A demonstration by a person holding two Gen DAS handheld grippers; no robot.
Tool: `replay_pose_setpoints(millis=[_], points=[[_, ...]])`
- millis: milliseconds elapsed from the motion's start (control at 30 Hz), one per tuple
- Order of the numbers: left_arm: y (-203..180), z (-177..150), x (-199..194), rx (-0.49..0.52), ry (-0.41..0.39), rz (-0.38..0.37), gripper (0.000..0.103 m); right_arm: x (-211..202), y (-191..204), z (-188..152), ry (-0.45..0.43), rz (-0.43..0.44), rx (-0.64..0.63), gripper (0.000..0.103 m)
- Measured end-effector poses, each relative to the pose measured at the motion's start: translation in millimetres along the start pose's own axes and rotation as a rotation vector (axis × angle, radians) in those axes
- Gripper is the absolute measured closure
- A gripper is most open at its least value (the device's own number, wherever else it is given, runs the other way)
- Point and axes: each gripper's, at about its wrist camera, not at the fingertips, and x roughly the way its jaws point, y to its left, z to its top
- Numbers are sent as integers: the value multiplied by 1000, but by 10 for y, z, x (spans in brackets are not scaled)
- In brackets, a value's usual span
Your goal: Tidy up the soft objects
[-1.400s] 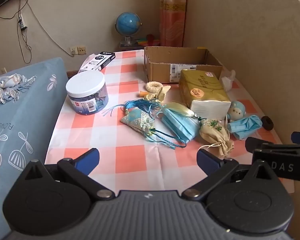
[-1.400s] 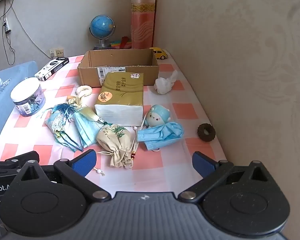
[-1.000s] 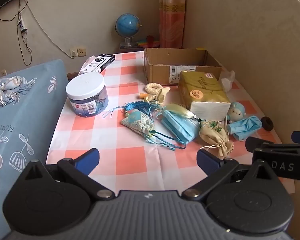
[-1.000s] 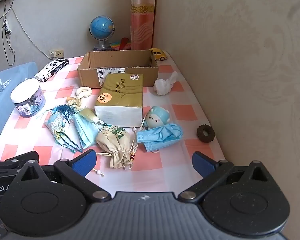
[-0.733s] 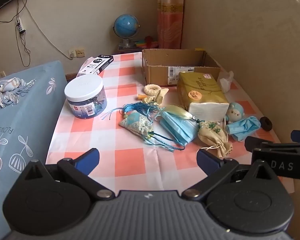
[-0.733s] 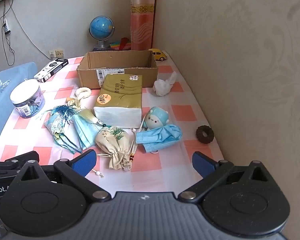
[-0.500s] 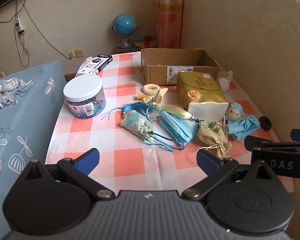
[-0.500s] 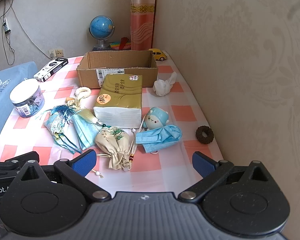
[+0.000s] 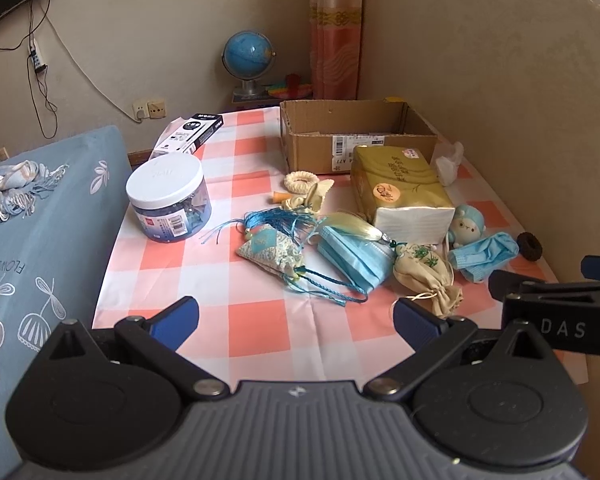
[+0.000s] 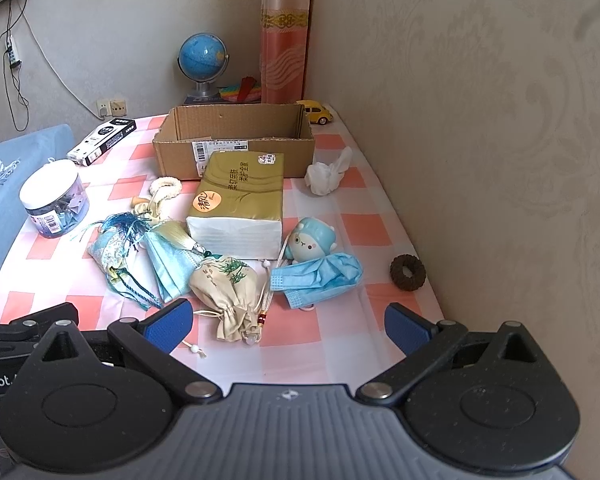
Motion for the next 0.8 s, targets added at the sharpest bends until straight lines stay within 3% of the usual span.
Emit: replay_pose_setpoints(millis=[800], points=[[-20,35,51,57,-40,-21,0,30,-12,24,-6,2,-12,0]])
